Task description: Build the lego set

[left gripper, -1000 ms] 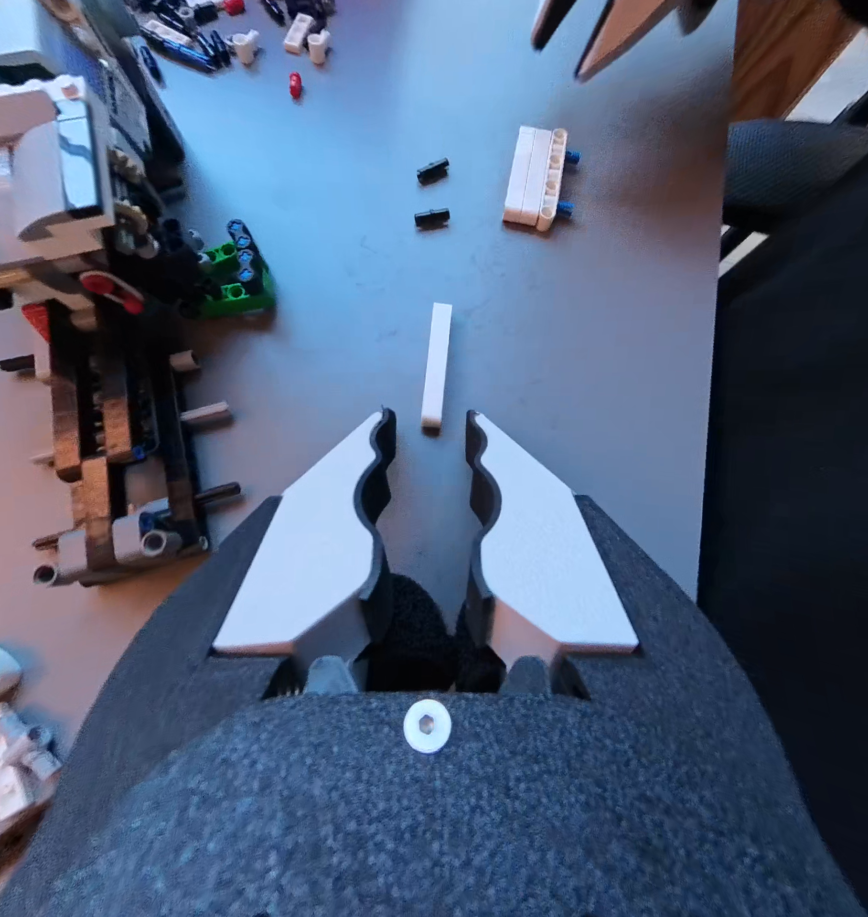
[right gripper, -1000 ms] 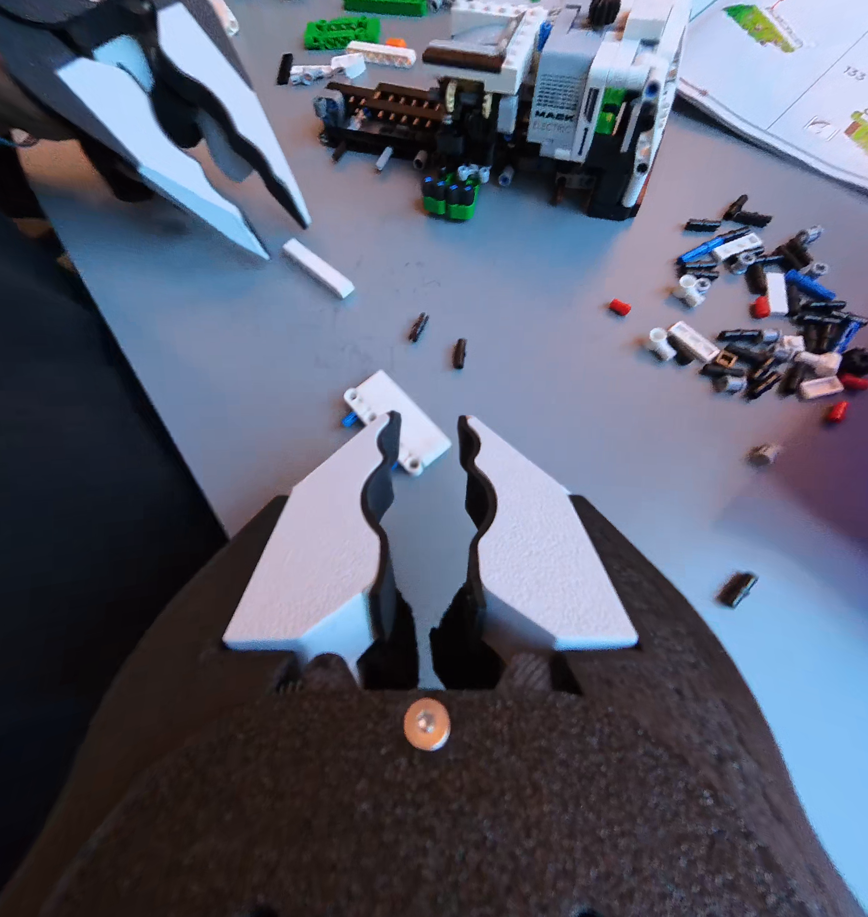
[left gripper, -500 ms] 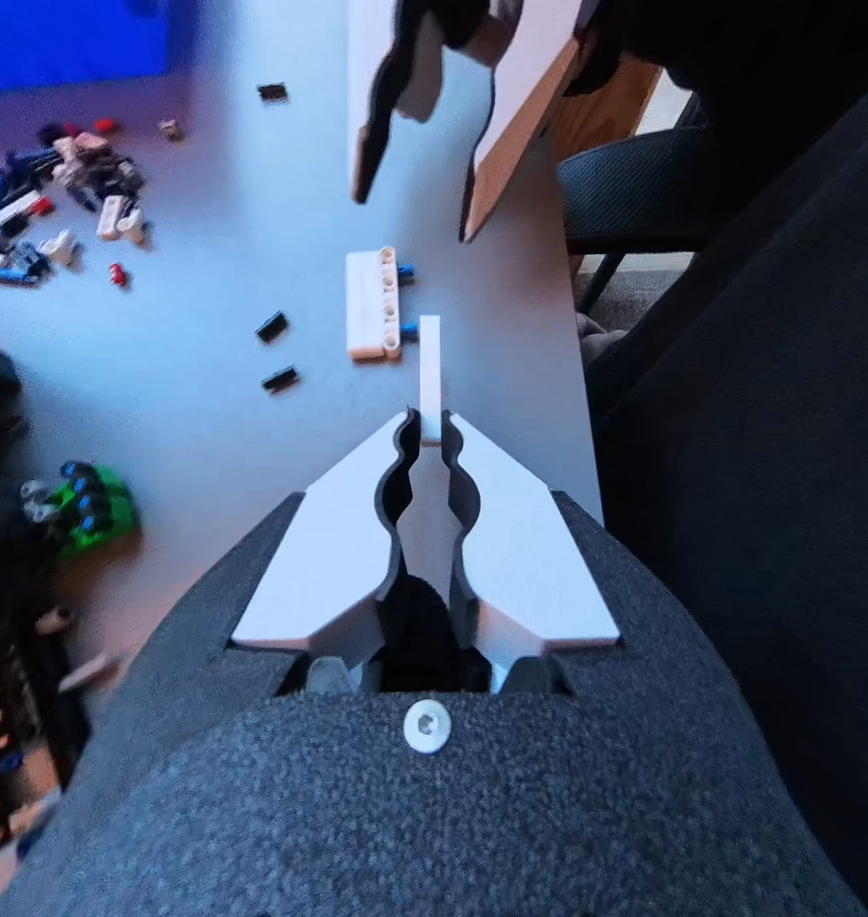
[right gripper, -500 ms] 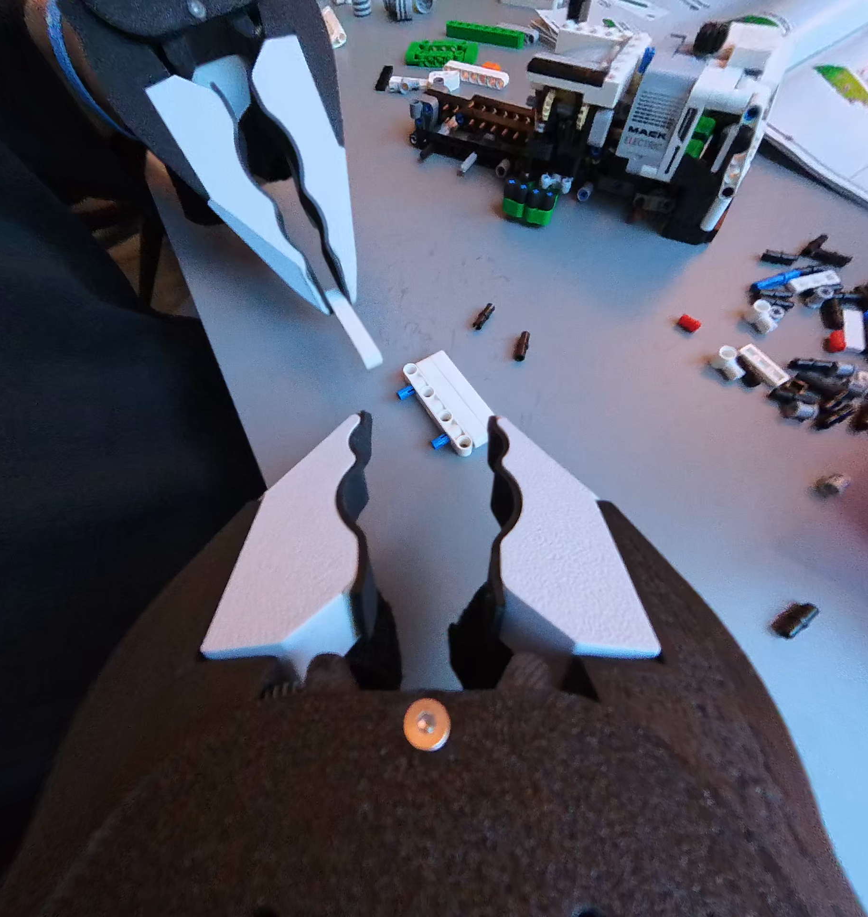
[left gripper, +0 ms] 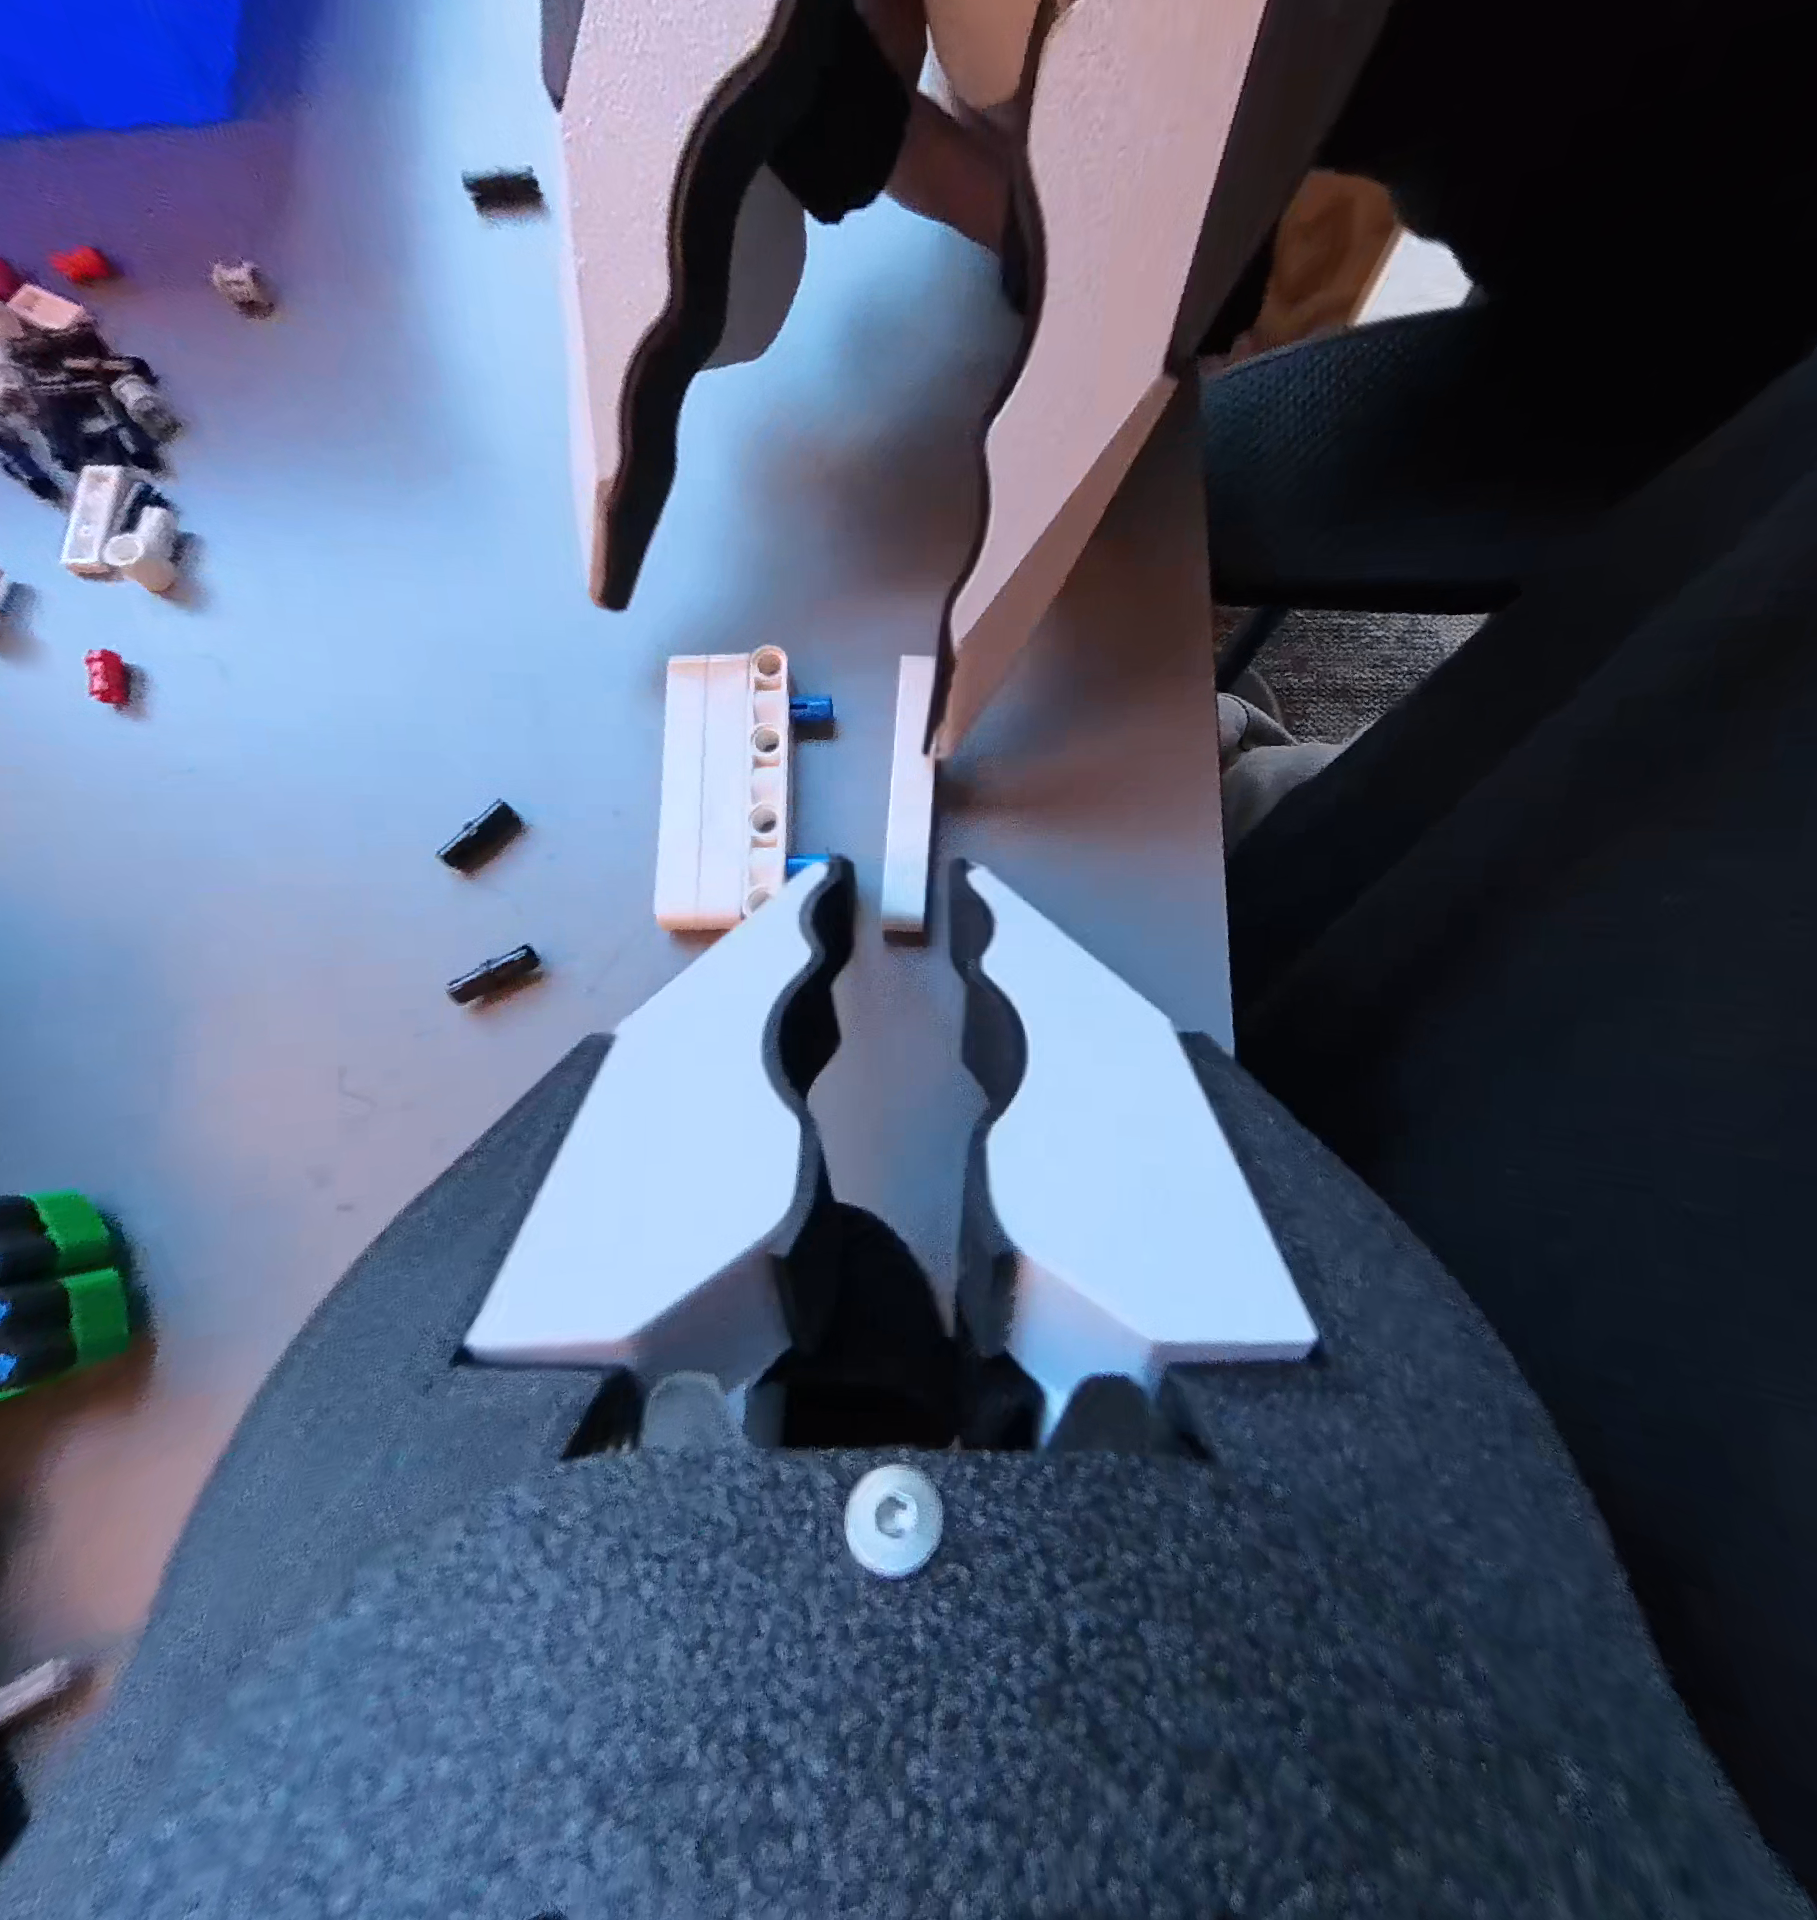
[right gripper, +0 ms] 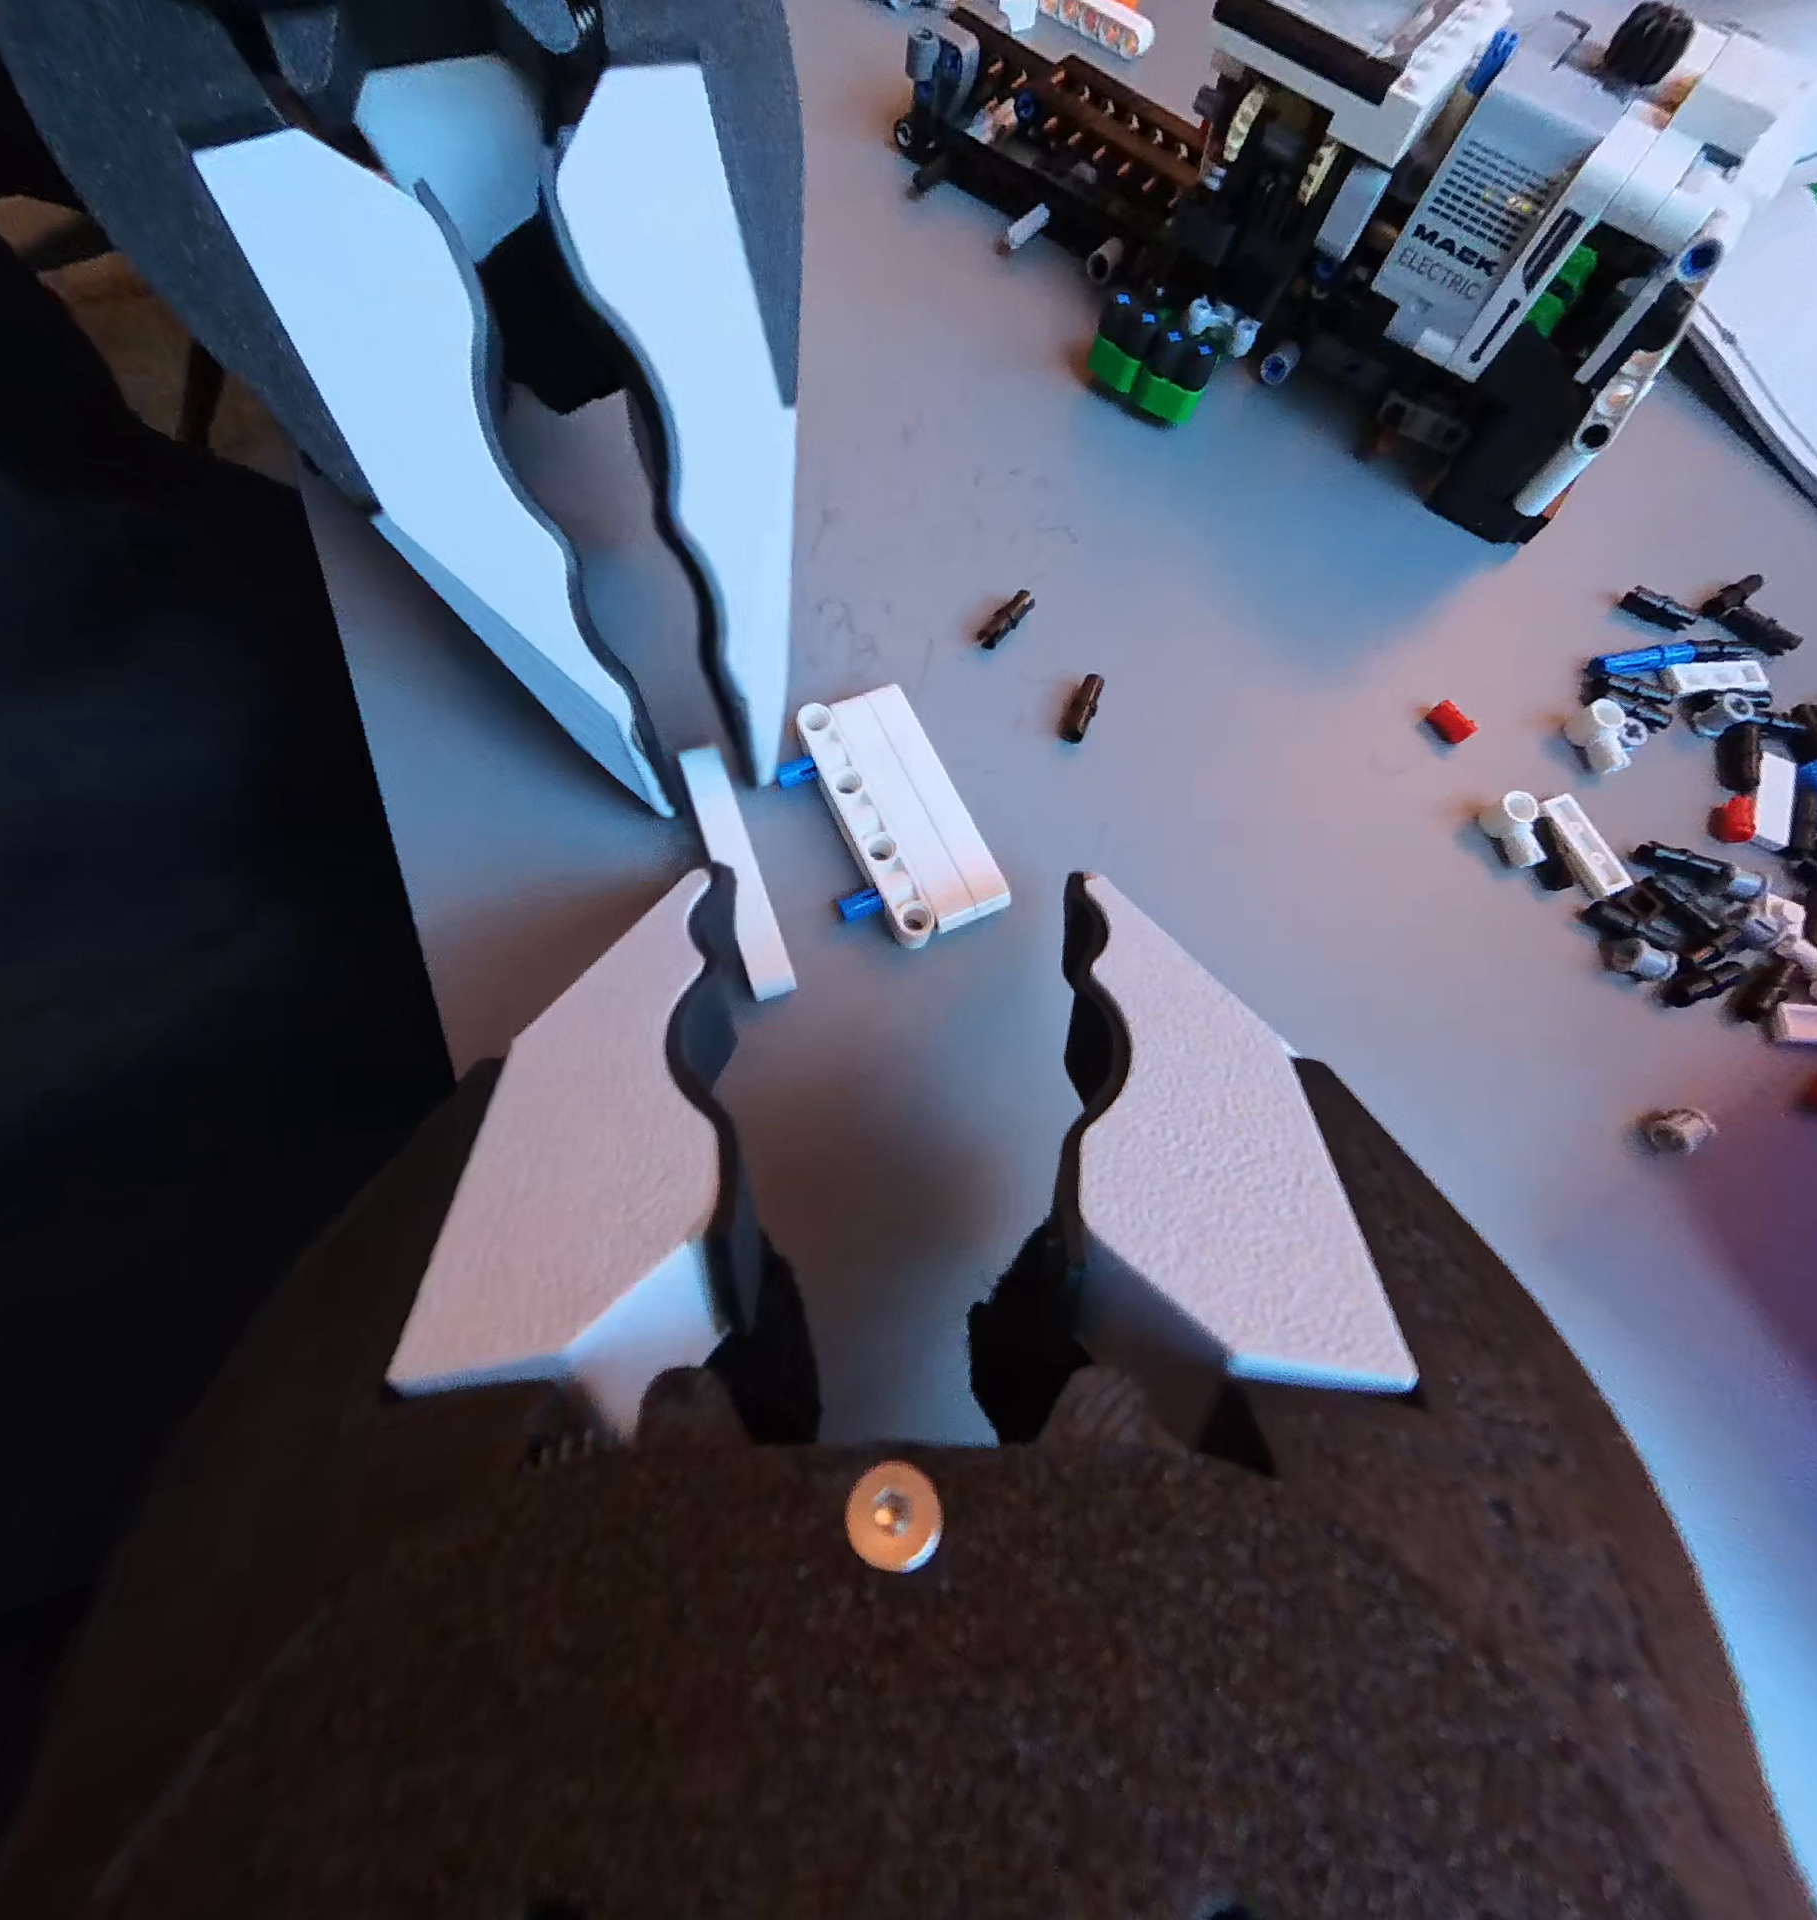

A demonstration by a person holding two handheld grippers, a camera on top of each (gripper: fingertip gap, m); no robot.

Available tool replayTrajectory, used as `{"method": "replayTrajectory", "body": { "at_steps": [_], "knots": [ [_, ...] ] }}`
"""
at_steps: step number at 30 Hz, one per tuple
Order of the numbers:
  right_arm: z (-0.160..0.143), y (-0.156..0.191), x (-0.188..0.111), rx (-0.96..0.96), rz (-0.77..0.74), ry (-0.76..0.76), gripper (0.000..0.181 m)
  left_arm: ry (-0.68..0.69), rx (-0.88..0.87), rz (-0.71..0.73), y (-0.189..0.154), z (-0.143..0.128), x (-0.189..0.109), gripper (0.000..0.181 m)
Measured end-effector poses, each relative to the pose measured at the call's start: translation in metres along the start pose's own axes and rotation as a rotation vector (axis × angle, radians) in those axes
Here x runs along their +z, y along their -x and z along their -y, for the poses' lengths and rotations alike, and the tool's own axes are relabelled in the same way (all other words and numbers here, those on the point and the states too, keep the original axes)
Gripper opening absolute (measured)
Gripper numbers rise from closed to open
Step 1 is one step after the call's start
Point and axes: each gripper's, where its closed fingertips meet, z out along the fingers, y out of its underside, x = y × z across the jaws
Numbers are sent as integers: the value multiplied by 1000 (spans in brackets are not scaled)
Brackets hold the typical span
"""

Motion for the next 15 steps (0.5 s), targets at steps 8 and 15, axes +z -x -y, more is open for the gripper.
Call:
{"method": "replayTrajectory", "body": {
  "at_steps": [8, 15],
  "knots": [
    [-12, 2, -2, 4, 94, 53, 71, -35, -66, 105, 19, 0, -10, 61],
    [-11, 1, 3, -43, 135, 59, 71, -14, -86, 42, 21, -1, 3, 63]
  ]
}}
